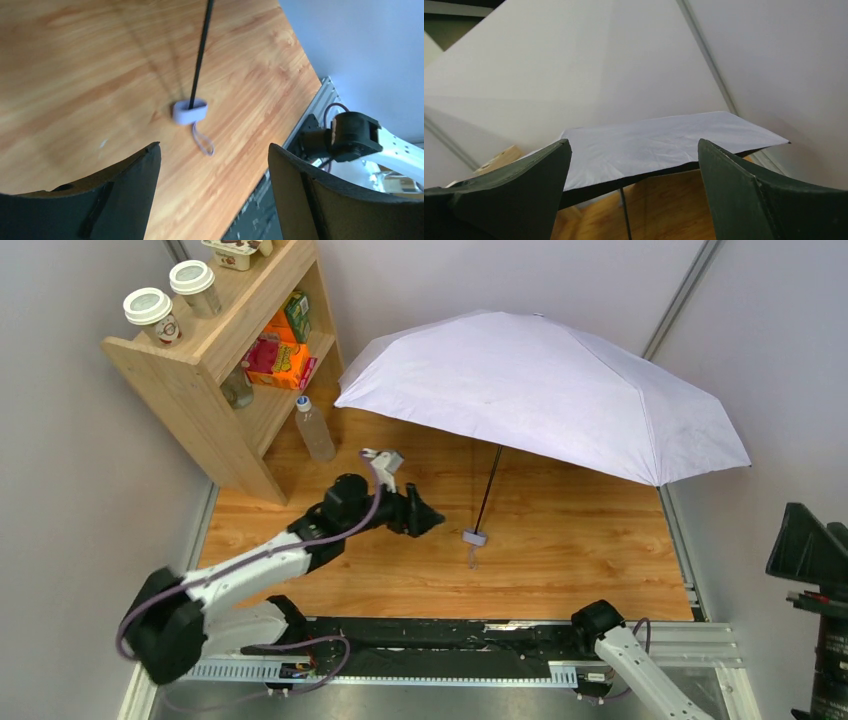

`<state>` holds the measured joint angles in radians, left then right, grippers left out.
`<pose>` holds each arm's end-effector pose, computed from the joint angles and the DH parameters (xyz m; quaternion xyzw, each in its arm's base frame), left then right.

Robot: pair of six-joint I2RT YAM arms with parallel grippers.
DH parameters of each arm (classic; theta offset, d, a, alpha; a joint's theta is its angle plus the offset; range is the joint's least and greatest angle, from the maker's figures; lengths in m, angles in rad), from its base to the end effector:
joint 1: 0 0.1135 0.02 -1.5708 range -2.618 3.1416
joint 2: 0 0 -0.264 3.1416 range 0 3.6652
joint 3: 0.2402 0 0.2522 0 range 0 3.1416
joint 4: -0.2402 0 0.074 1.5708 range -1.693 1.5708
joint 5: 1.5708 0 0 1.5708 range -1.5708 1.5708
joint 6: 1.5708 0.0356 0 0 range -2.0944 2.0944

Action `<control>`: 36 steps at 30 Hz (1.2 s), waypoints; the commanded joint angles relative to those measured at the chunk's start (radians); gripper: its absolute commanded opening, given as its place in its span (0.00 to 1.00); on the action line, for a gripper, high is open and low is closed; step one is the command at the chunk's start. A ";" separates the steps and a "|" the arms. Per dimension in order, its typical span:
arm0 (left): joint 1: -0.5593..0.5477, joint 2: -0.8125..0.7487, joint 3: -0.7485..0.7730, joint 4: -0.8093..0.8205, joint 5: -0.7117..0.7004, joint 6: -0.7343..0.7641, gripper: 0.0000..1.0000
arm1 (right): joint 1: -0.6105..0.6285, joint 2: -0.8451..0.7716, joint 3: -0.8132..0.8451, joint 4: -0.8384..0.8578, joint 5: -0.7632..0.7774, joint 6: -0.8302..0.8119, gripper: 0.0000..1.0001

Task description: Put away the umbrella

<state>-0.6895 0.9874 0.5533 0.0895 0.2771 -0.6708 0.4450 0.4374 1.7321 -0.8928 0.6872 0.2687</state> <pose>0.1666 -0.1500 0.2487 0.0870 0.8093 -0.4462 0.3720 -0.0956 -0.0706 0.5171 0.2341 0.5422 0.1002 0.8007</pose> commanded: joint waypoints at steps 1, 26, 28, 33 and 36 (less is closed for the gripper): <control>-0.110 0.343 0.089 0.525 -0.041 0.105 0.85 | 0.009 -0.075 -0.091 0.068 -0.236 0.012 1.00; -0.133 0.921 0.642 0.535 0.131 0.016 0.00 | 0.084 -0.261 -0.721 -0.289 -0.381 0.440 1.00; -0.136 0.854 0.657 0.425 0.119 -0.015 0.00 | 0.084 -0.311 -0.840 -0.067 -0.388 0.422 1.00; -0.175 0.691 0.761 0.022 0.042 -0.041 0.00 | 0.084 -0.349 -1.155 0.541 -0.419 0.493 1.00; -0.214 0.642 0.835 -0.167 -0.027 -0.027 0.00 | 0.084 -0.186 -1.200 0.834 -0.452 0.517 1.00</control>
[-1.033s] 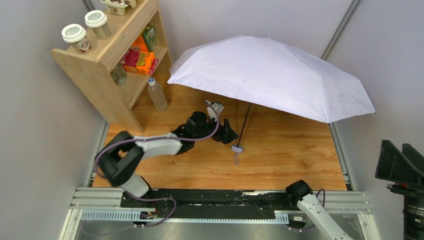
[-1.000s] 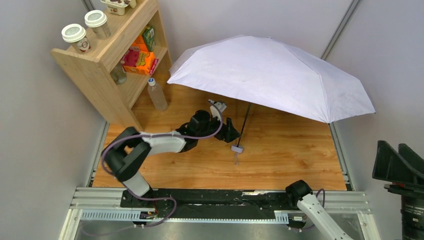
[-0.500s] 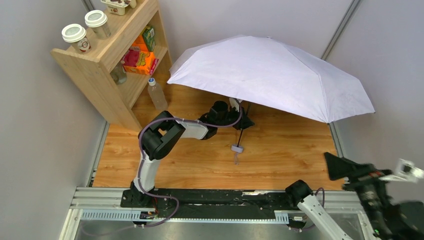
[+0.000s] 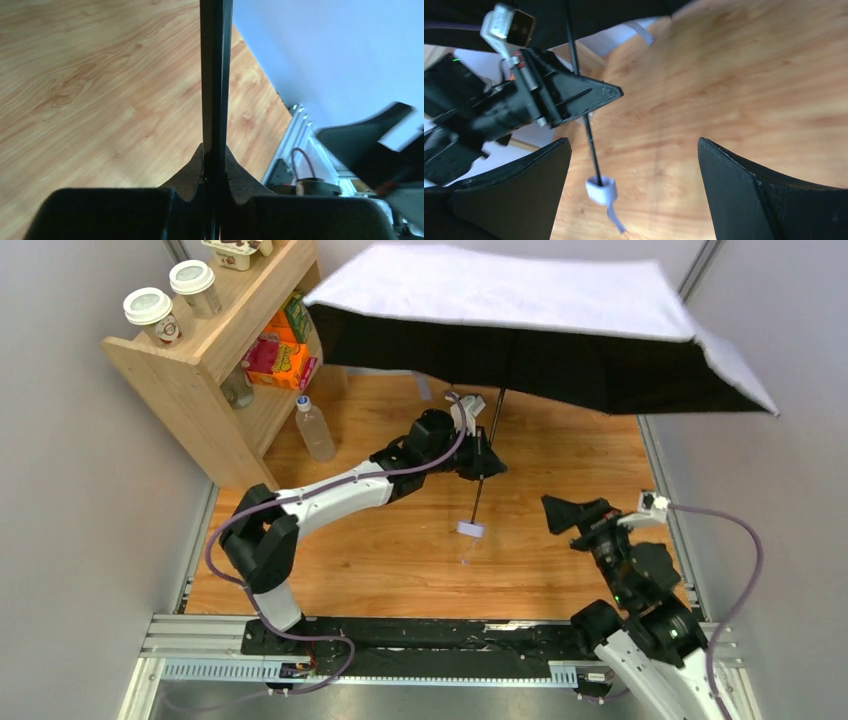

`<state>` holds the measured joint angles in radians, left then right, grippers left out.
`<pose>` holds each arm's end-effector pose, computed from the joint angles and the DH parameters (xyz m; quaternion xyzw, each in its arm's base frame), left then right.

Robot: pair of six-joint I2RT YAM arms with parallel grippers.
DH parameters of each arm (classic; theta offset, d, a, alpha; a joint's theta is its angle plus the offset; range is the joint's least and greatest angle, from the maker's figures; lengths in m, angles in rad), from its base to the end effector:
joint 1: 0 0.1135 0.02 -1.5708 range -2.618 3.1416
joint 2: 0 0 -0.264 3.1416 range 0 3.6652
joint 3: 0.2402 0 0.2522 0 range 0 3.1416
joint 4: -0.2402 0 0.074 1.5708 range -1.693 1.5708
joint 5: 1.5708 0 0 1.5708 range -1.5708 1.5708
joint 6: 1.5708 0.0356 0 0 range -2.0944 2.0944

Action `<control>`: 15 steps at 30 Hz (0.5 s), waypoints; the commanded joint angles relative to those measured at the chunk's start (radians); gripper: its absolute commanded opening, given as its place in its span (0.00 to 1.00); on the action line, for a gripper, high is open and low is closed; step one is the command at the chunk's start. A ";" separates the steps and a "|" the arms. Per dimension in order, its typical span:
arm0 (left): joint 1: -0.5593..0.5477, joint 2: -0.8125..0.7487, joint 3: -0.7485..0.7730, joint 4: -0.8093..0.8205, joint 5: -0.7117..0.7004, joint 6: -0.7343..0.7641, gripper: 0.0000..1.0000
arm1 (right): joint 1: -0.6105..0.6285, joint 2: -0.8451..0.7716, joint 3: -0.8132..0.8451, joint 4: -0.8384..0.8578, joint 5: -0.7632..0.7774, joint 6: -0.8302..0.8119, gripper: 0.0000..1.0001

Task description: Put away the umbrella

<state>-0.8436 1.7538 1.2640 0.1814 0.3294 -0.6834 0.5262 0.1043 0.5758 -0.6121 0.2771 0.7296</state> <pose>0.2673 -0.3177 0.2781 0.1602 0.7861 -0.4981 0.3290 0.0530 0.0195 0.2905 0.1660 0.7347 0.2971 0.5868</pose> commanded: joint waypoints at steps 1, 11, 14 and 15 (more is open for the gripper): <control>-0.069 -0.129 0.147 -0.311 -0.093 -0.007 0.00 | 0.003 0.229 -0.009 0.558 -0.032 0.071 1.00; -0.241 -0.116 0.339 -0.675 -0.558 0.180 0.00 | 0.003 0.744 0.535 0.138 -0.010 0.018 1.00; -0.261 -0.103 0.380 -0.735 -0.592 0.177 0.00 | 0.003 0.723 0.518 0.141 0.011 0.014 0.99; -0.267 -0.105 0.382 -0.738 -0.619 0.185 0.00 | 0.001 0.726 0.509 0.158 0.008 0.014 0.99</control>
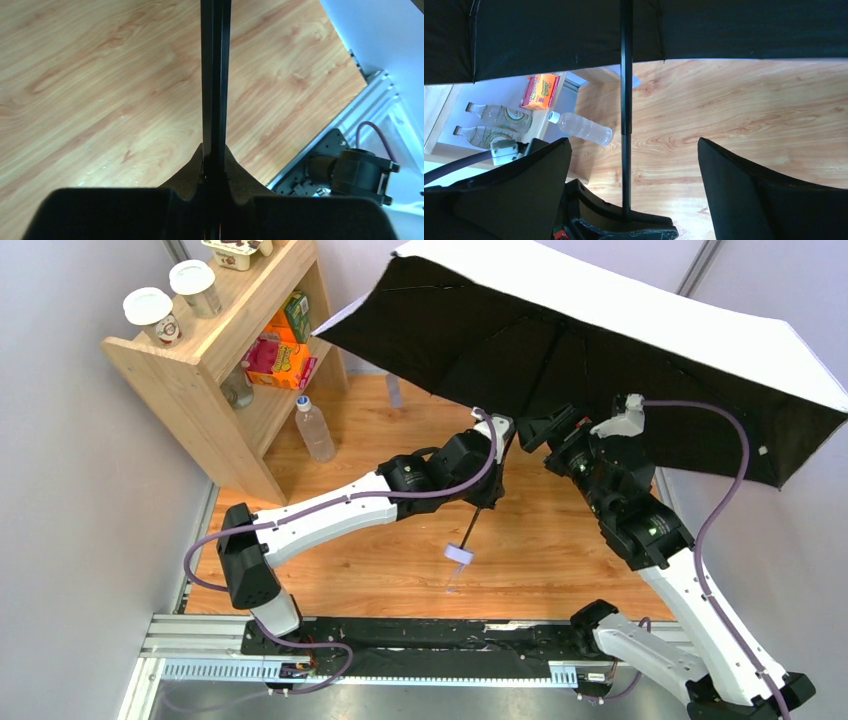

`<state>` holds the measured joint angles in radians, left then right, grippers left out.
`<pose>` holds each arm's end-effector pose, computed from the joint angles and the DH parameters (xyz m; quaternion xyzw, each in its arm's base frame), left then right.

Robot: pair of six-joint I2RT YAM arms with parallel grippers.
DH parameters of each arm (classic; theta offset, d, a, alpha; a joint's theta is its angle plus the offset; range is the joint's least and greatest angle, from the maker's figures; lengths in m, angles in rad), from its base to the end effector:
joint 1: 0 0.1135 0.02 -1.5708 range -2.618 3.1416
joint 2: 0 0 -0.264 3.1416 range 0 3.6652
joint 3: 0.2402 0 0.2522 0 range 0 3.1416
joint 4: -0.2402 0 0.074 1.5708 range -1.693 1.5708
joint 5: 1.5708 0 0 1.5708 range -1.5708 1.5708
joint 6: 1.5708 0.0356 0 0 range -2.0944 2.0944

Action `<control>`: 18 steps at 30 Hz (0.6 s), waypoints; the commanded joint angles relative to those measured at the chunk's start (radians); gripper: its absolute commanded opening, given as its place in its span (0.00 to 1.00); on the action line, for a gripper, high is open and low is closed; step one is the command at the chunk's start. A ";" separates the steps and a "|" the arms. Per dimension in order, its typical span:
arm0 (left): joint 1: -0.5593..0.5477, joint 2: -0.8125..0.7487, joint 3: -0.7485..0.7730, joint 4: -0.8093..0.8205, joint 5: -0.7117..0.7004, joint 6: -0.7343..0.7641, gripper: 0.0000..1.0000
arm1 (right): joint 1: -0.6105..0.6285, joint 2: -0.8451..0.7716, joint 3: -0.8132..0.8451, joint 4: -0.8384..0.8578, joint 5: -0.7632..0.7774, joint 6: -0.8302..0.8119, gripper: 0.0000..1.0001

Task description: Put away the umbrella

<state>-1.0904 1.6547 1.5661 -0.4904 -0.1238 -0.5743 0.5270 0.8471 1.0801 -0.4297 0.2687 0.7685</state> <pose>0.1809 -0.3376 0.3548 0.1956 0.8563 -0.3146 0.3599 0.1568 0.0803 0.4051 0.1766 0.7503 0.2967 0.5637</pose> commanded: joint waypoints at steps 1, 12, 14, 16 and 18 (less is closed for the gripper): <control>-0.035 -0.007 0.083 -0.065 -0.187 0.080 0.00 | 0.001 0.000 0.015 -0.033 0.033 -0.014 0.97; -0.137 0.076 0.190 -0.183 -0.405 0.108 0.00 | 0.002 0.234 0.167 -0.052 0.076 -0.046 0.75; -0.138 0.070 0.189 -0.186 -0.405 0.102 0.00 | 0.001 0.276 0.196 -0.044 0.058 -0.049 0.65; -0.138 0.054 0.166 -0.166 -0.386 0.103 0.00 | -0.004 0.297 0.205 -0.009 0.017 -0.046 0.50; -0.138 0.025 0.138 -0.142 -0.375 0.109 0.00 | -0.018 0.305 0.192 0.057 -0.045 -0.026 0.45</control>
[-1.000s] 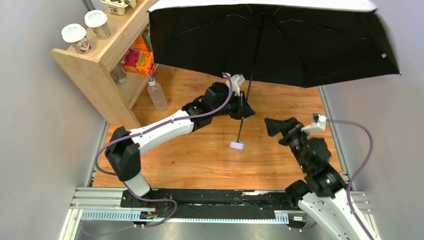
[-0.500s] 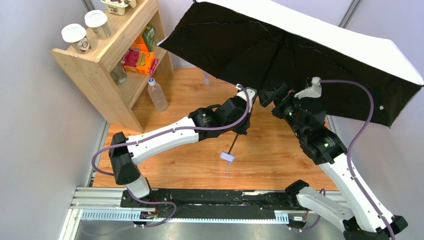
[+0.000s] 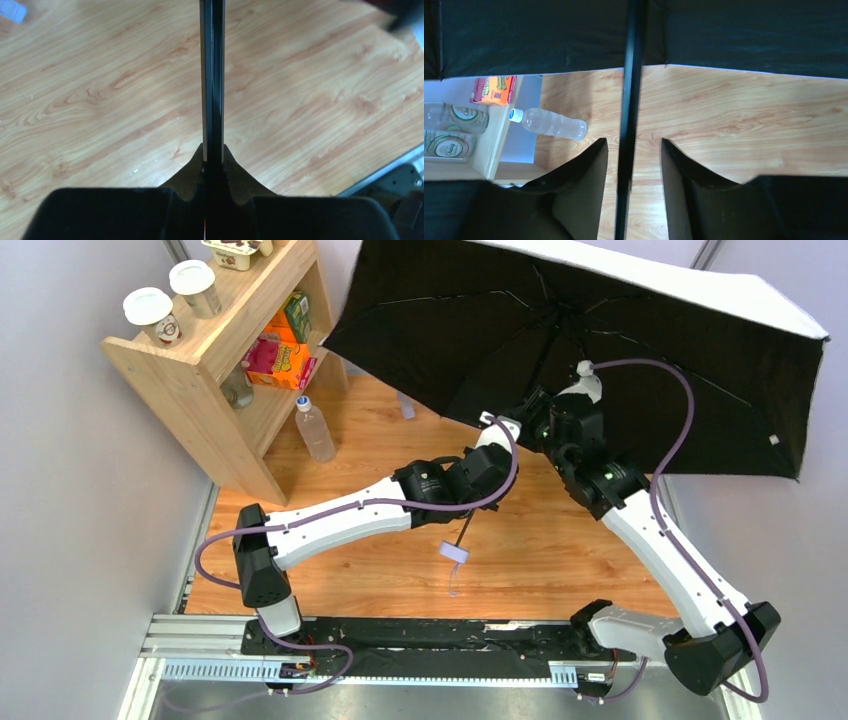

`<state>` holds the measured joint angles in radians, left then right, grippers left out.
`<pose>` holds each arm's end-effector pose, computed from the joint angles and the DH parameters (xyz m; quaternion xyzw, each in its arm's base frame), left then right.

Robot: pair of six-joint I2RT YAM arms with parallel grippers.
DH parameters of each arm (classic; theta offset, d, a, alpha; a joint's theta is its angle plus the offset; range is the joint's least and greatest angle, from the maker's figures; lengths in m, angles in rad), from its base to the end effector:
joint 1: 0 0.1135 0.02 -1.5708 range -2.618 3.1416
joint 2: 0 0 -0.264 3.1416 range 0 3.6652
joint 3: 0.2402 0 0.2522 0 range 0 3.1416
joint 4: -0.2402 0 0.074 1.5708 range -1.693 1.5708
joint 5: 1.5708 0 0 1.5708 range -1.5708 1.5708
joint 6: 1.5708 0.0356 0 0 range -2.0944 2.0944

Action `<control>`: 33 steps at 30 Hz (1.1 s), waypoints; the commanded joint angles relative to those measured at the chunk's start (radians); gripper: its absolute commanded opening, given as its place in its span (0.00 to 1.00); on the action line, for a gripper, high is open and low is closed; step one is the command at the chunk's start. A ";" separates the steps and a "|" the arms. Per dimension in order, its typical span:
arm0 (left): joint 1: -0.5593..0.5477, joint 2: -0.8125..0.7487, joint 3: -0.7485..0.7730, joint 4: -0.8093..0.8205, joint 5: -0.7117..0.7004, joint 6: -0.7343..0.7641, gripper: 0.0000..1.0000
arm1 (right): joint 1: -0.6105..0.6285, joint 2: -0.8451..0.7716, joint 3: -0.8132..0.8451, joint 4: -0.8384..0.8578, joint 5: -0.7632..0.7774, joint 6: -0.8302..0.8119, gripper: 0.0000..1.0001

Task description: Put away the umbrella

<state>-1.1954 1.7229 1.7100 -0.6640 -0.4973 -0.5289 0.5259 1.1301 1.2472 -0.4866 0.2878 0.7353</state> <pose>0.1580 -0.3546 0.3653 0.1854 0.8607 -0.1736 0.4411 0.2165 0.1140 0.4014 0.1659 0.8035 0.2342 0.5215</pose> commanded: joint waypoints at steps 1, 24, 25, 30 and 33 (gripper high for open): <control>-0.033 -0.057 -0.013 0.038 -0.003 0.064 0.00 | -0.021 0.029 0.027 0.137 -0.082 0.018 0.44; 0.194 -0.412 -0.561 0.802 1.009 -0.267 0.73 | -0.164 -0.050 -0.247 1.290 -0.816 0.370 0.00; 0.195 -0.402 -0.572 0.861 1.026 -0.284 0.73 | -0.164 -0.046 -0.262 1.325 -0.811 0.401 0.00; 0.194 -0.358 -0.576 0.928 1.051 -0.327 0.31 | -0.165 -0.027 -0.278 1.377 -0.822 0.484 0.00; 0.186 -0.371 -0.552 0.807 0.978 -0.274 0.00 | -0.165 -0.073 -0.237 1.031 -0.768 0.354 0.01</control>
<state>-1.0100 1.3819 1.1225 0.1741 0.5224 -0.7872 0.3603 1.1130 0.9520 0.7147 -0.5064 1.1378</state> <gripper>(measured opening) 0.096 0.120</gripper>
